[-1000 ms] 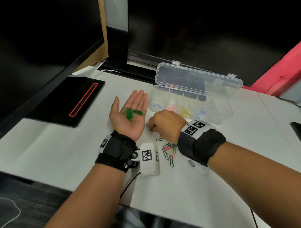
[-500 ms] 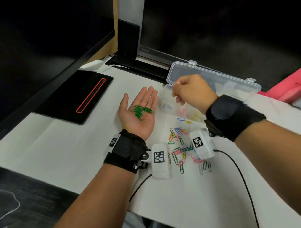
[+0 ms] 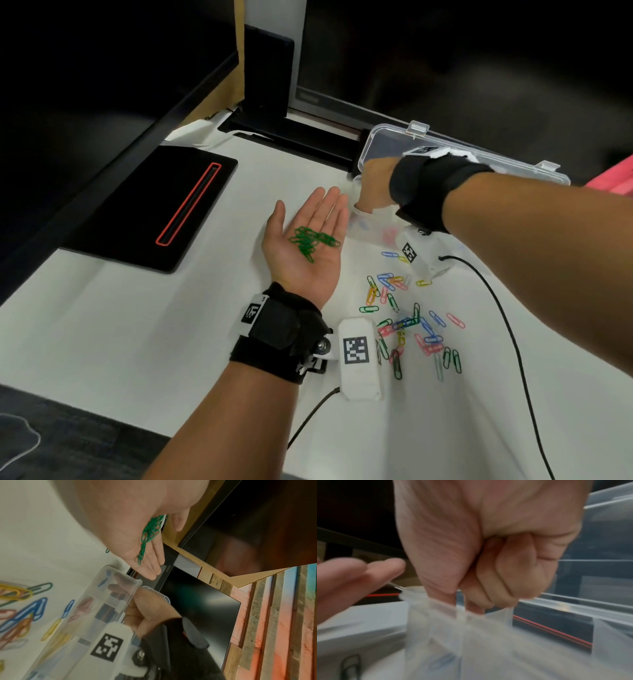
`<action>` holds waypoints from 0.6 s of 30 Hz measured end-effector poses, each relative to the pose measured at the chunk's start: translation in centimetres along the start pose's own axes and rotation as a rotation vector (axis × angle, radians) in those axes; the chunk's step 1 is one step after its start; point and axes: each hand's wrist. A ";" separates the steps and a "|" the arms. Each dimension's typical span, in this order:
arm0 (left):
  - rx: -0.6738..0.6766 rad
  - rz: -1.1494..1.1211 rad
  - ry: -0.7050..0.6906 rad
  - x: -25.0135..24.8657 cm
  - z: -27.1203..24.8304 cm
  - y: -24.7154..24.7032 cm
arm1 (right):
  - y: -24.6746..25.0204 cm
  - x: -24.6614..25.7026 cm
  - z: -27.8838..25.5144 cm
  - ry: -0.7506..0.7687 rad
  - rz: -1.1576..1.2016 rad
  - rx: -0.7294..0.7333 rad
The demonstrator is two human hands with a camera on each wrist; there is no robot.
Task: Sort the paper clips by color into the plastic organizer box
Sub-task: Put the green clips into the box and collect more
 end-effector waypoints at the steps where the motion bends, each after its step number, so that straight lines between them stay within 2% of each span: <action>1: -0.001 -0.001 0.004 0.0 0.0 0.0 | -0.3 0.3 0.7 0.016 -0.052 0.000; 7: -0.018 0.002 -0.020 0.0 0.3 0.3 | -0.1 2.4 1.1 0.047 -0.152 -0.020; 12: 0.002 -0.006 -0.014 -0.1 0.3 0.3 | -0.6 2.0 2.2 -0.049 0.149 -0.030; 16: 0.009 -0.016 -0.017 -0.2 0.2 0.2 | -0.7 1.9 2.3 -0.035 0.165 -0.042; 18: 0.006 -0.014 -0.024 -0.3 0.2 0.2 | -0.9 1.9 2.4 -0.020 0.099 -0.016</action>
Point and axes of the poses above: each hand's wrist, its own z-axis towards the middle knuckle, its own y-axis out of the back of the hand, x = y × z, and after that the axes turned 4 degrees about y, right-handed
